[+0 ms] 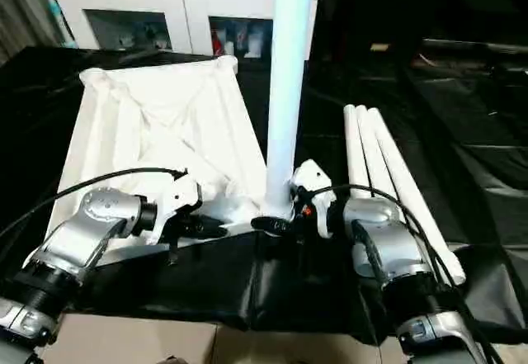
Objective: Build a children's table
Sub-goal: Insert table leg to table base
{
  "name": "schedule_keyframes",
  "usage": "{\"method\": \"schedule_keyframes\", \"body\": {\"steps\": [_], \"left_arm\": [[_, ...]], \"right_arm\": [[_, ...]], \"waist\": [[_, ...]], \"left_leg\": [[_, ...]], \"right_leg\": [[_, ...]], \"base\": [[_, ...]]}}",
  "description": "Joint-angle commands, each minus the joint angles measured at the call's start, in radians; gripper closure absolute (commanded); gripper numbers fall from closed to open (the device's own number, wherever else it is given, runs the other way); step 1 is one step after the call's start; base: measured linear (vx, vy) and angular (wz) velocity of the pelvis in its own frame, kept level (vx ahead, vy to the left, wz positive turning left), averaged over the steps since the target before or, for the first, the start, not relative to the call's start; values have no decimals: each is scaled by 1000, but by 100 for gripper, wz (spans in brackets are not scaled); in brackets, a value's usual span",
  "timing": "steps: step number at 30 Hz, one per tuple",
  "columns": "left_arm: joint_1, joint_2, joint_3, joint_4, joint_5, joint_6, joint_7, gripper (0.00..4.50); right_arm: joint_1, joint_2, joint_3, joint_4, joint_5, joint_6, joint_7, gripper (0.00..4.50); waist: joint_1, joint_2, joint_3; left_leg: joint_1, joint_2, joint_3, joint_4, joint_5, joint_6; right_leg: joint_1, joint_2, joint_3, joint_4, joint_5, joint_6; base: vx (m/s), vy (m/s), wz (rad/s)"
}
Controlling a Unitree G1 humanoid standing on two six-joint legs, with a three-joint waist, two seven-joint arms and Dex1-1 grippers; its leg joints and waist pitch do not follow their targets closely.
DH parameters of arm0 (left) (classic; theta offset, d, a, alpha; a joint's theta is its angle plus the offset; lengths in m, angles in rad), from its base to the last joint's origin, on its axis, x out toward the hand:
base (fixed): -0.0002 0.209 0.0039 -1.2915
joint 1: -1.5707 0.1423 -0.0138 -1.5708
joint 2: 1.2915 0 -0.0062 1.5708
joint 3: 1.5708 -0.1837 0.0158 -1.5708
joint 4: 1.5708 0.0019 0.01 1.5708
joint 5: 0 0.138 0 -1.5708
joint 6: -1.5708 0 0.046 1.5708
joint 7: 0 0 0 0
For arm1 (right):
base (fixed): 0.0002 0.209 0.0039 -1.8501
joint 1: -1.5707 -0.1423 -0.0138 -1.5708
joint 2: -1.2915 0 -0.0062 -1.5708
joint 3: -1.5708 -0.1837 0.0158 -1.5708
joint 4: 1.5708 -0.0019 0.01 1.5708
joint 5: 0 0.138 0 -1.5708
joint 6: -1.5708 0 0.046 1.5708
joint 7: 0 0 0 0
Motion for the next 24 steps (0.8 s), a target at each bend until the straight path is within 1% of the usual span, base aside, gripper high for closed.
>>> {"method": "schedule_keyframes", "body": {"steps": [1, 2, 4, 6, 9, 11, 13, 16, 17, 18, 19, 20, 21, 22, 23, 24], "left_arm": [[-1, -19, -6, -24, -46, -12, -14, 450], [-2, -19, -4, -18, -44, -16, -15, 450], [-4, -19, -4, -15, -43, -18, -15, 450], [-5, -20, -3, -11, -40, -20, -14, 450], [-8, -19, -2, -5, -36, -23, -15, 450], [-9, -18, -1, -2, -35, -25, -17, 450], [-9, -15, -1, 4, -32, -30, -19, 450], [-10, -14, 0, 10, -28, -30, -17, 450], [-14, -22, 5, 26, -19, -22, 11, 450], [-15, -22, 5, 28, -18, -21, 14, 450], [-19, -28, 9, 40, -12, -15, 35, 450], [-36, -58, 24, 82, 3, -8, 106, 450], [-47, -78, 33, 105, 7, -2, 144, 450], [-49, -81, 34, 108, 8, 0, 150, 450], [-61, -101, 40, 131, 13, 13, 187, 450], [-80, -132, 47, 166, 24, 35, 247, 450]], "right_arm": [[4, 11, 25, -37, 20, 13, 17, 118], [7, 10, 27, -40, 20, 17, 18, 126], [10, 10, 29, -40, 18, 16, 17, 138], [13, 12, 30, -42, 15, 17, 16, 156], [19, 17, 33, -44, 7, 19, 13, 160], [21, 20, 33, -43, 4, 20, 11, 163], [24, 22, 35, -40, 1, 20, 8, 165], [25, 29, 29, -27, 0, 26, -9, 166], [16, 50, 13, 11, -8, 25, -61, 166], [15, 52, 11, 14, -9, 24, -66, 166], [9, 67, 0, 41, -17, 22, -105, 166], [-10, 104, -29, 109, -31, 13, -198, 167], [-19, 123, -44, 139, -33, 12, -242, 167], [-21, 127, -46, 143, -33, 12, -249, 168], [-30, 151, -62, 171, -33, 12, -297, 168], [-44, 188, -81, 210, -35, 3, -371, 168]], "waist": [[-3, -11, -62], [-1, -11, -66], [1, -10, -67], [2, -10, -66], [2, -10, -66], [3, -8, -68], [3, -9, -68], [3, -9, -69], [2, -8, -68], [0, -8, -67], [-3, -7, -64], [-4, -5, -62], [-12, -6, -59], [-15, -7, -58], [-20, -8, -55], [-24, -5, -51]], "left_leg": [[7, 57, -21, -67, -105, 82], [4, 55, -20, -62, -66, 101], [3, 54, -19, -60, -58, 114], [2, 55, -19, -59, -64, 117], [4, 56, -20, -60, -74, 111], [5, 56, -20, -59, -66, 111], [3, 55, -20, -58, -59, 114], [3, 53, -20, -56, -60, 114], [4, 54, -20, -57, -69, 110], [3, 53, -19, -57, -71, 108], [3, 53, -21, -60, -93, 96], [5, 53, -22, -62, -107, 85], [8, 50, -21, -64, -142, 64], [11, 50, -23, -67, -160, 47], [13, 49, -24, -69, -181, 39], [15, 49, -23, -70, -197, 33]], "right_leg": [[62, -69, 53, -66, -118, -215], [65, -69, 51, -57, -48, -232], [65, -69, 50, -54, -22, -242], [66, -69, 49, -55, -34, -243], [65, -69, 48, -57, -57, -239], [65, -68, 48, -55, -47, -240], [67, -68, 48, -52, -29, -243], [67, -68, 48, -53, -31, -244], [66, -68, 48, -54, -47, -242], [65, -67, 48, -56, -55, -241], [63, -69, 47, -62, -99, -236], [63, -70, 47, -65, -127, -231], [61, -70, 47, -75, -191, -222], [64, -73, 47, -80, -247, -208], [63, -73, 47, -87, -300, -192], [59, -71, 48, -90, -330, -184]], "base": [[0, 0, 0], [0, 0, 0], [0, 0, 0], [0, 0, 0], [0, 0, 0], [0, 0, 0], [0, 0, 0], [0, 0, 0], [0, 0, 0], [0, 0, 0], [0, 0, 0], [0, 0, 0], [0, 0, 0], [0, 0, 0], [0, 0, 0], [0, 0, 0]]}}
